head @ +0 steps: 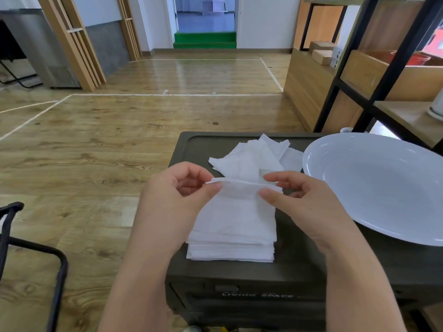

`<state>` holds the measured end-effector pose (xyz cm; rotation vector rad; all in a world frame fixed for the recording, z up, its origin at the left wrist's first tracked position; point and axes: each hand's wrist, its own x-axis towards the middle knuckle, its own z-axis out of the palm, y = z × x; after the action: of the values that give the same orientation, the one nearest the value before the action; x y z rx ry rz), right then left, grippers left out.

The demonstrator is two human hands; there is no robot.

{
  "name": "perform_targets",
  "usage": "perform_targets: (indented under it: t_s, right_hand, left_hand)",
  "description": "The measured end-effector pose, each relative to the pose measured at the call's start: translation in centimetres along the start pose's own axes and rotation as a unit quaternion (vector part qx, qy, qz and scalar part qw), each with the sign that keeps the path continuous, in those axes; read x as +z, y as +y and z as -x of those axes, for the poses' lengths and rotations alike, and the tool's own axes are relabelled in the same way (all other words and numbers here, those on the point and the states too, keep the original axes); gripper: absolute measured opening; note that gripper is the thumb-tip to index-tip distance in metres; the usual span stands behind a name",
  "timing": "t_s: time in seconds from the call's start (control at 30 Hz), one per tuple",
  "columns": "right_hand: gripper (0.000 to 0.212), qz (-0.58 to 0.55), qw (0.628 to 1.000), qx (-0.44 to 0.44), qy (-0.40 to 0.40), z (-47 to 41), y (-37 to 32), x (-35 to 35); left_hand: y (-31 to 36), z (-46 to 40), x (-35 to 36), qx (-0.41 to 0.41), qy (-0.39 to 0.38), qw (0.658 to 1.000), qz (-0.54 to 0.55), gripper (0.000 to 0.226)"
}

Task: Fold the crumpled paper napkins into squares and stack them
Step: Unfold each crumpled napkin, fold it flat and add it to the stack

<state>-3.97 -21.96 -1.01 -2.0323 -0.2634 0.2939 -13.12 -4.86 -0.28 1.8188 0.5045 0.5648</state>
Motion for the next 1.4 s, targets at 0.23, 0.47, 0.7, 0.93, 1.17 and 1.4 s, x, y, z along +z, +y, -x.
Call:
perform_targets:
  t_s: [0.23, 0.47, 0.7, 0.93, 1.17, 1.4]
  right_hand:
    - [0.016, -0.121, 0.991, -0.012, -0.060, 0.4, 0.0, -0.9]
    - [0.023, -0.098, 0.994, 0.004, -0.053, 0.5, -0.6, 0.8]
    - [0.030, 0.045, 0.999, -0.008, -0.012, 0.3, -0.8, 2.4]
    - [0.026, 0.049, 0.999, 0.006, -0.023, 0.0, -0.5, 2.3]
    - [0.030, 0.040, 0.999, 0.004, -0.033, 0.1, -0.6, 2.1]
    - [0.039, 0.068, 0.998, 0.006, -0.008, 0.1, -0.3, 2.2]
  left_hand:
    - [0.3, 0.3, -1.2, -0.050, -0.048, 0.990, 0.120, 0.006]
    - [-0.6, 0.4, 0.1, -0.092, -0.058, 0.993, 0.048, 0.023]
    - [-2.4, 0.1, 0.5, -0.084, 0.015, 0.988, -0.128, 0.050]
    - [-1.9, 0.3, 0.7, -0.083, 0.012, 0.975, -0.208, 0.044]
    - [-1.6, 0.3, 0.8, -0.097, 0.016, 0.968, -0.232, 0.045]
    - [-1.8, 0.2, 0.9, -0.140, 0.031, 0.960, -0.241, 0.027]
